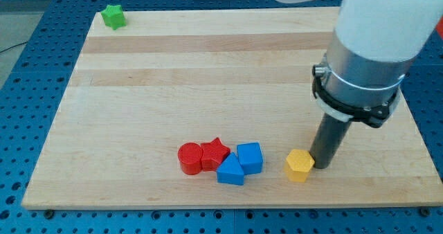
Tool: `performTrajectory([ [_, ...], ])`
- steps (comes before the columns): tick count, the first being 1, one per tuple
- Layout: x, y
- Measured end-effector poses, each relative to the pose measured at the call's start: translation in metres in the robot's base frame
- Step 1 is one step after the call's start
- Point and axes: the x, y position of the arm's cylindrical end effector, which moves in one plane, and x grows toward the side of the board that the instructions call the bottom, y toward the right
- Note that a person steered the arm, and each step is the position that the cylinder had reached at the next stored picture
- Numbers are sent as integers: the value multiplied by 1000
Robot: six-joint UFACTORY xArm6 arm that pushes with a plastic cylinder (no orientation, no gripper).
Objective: Move yellow heart diagonally to the top right of the blue cube
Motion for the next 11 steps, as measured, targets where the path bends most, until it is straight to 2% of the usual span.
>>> performTrajectory([
  [2,14,-37],
  [3,12,-21],
  [4,11,76],
  [5,-23,122],
  [6,-37,51],
  [7,-20,-10],
  [8,-24,-40],
  [10,-111,1],
  [11,-108,-35],
])
